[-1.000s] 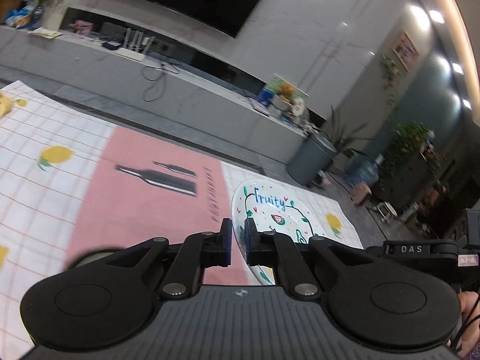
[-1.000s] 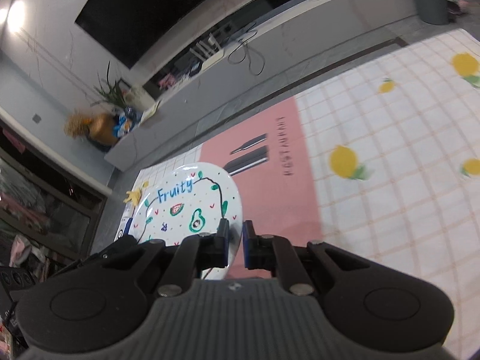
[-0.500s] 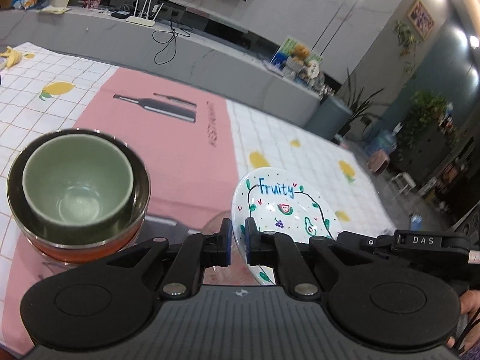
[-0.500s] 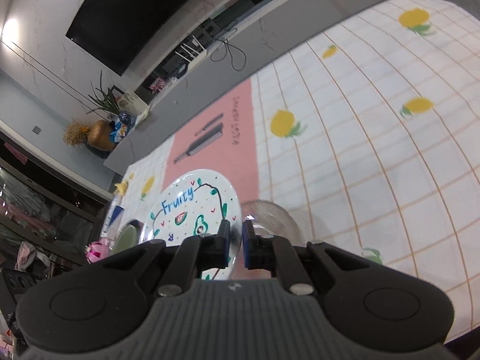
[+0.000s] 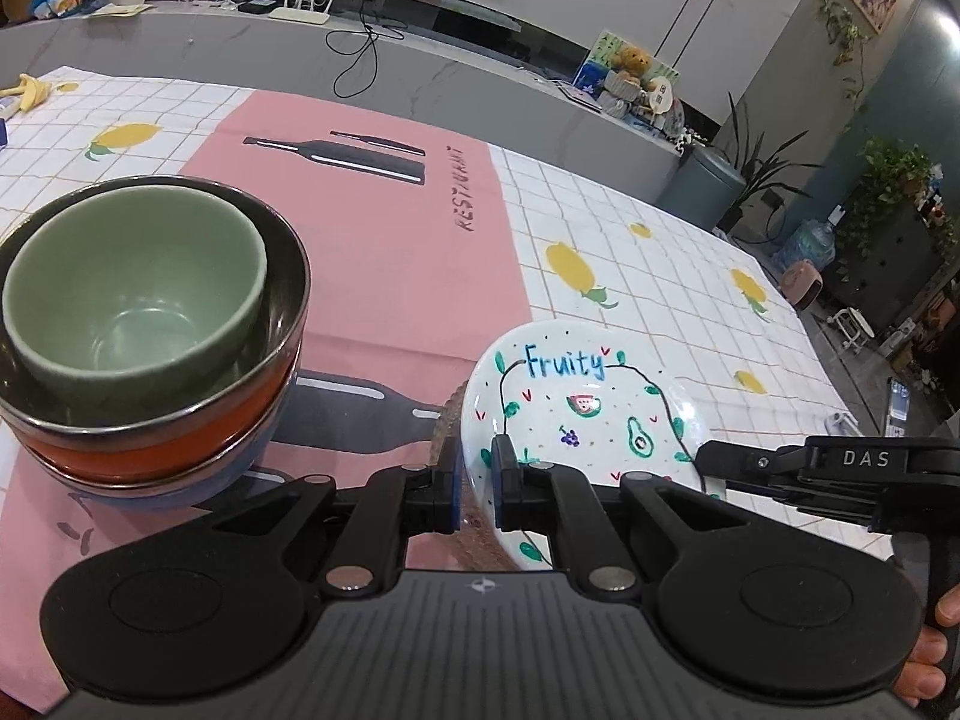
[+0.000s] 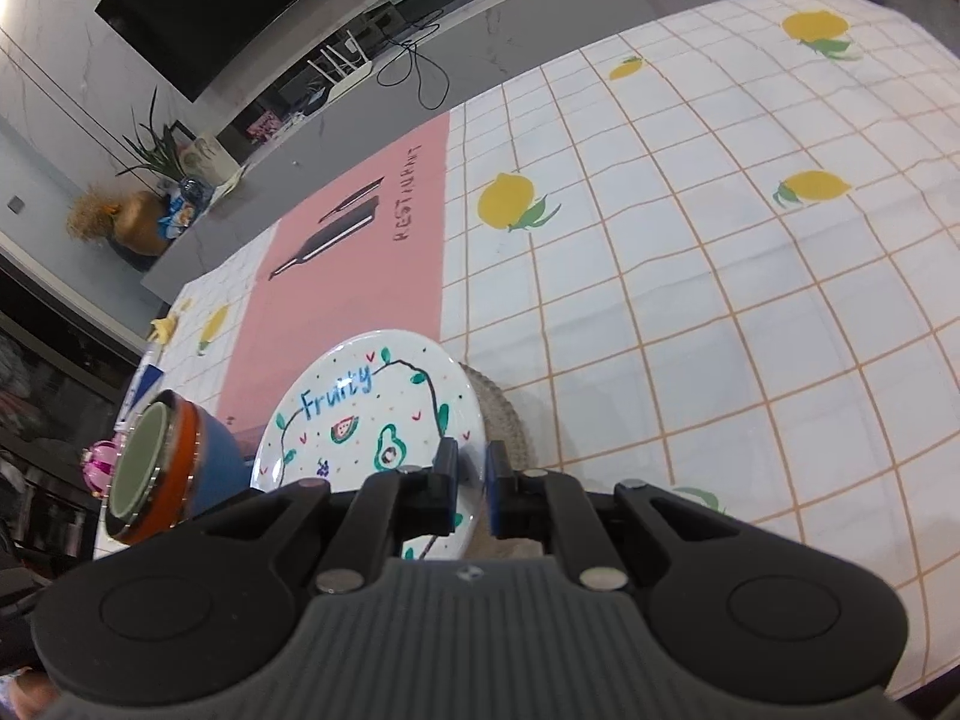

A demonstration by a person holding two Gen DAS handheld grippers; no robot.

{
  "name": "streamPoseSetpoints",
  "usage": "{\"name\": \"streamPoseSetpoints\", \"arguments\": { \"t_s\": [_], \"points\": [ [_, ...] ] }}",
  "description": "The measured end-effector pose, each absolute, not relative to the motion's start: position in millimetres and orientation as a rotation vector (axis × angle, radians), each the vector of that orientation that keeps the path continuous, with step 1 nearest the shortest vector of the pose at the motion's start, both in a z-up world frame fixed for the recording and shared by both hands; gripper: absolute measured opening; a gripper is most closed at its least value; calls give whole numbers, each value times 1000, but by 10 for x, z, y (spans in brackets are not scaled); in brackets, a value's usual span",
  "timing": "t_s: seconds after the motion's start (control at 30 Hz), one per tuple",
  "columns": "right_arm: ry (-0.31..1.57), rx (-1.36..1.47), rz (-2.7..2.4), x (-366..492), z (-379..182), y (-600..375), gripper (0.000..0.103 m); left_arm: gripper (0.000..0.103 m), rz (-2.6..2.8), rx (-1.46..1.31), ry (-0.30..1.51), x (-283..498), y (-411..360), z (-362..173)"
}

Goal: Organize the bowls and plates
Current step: 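Lift the 'Fruity' plate with both tools and carry it toward the glass plates, then lower the 'Fruity' plate onto the glass plates and open both tools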

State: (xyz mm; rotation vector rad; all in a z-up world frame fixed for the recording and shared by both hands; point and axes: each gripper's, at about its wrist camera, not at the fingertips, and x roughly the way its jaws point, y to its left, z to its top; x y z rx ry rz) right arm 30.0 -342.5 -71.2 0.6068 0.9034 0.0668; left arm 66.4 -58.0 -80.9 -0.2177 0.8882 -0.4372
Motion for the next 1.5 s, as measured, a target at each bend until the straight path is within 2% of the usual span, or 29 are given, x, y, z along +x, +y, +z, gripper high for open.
{"name": "streamPoseSetpoints", "arguments": {
  "t_s": [0.63,1.03,1.1,1.37,1.47,1.5],
  "points": [
    [923,444,-1,336,-739,-3180,9,10,-396,-130,902,679,-713,-942],
    [918,262,-29,353,-723,-2955,14,9,-394,-107,888,670,-738,-935],
    [925,255,-24,357,-738,-2939,19,9,-396,-109,887,670,-734,-932],
    [917,301,-19,347,-737,-2980,25,11,-404,-112,885,656,-735,-912],
    [896,327,-17,329,-698,-2983,40,19,-421,-111,874,630,-733,-880],
    [886,336,-18,325,-682,-2985,41,23,-427,-110,869,616,-729,-861]
  ]
}}
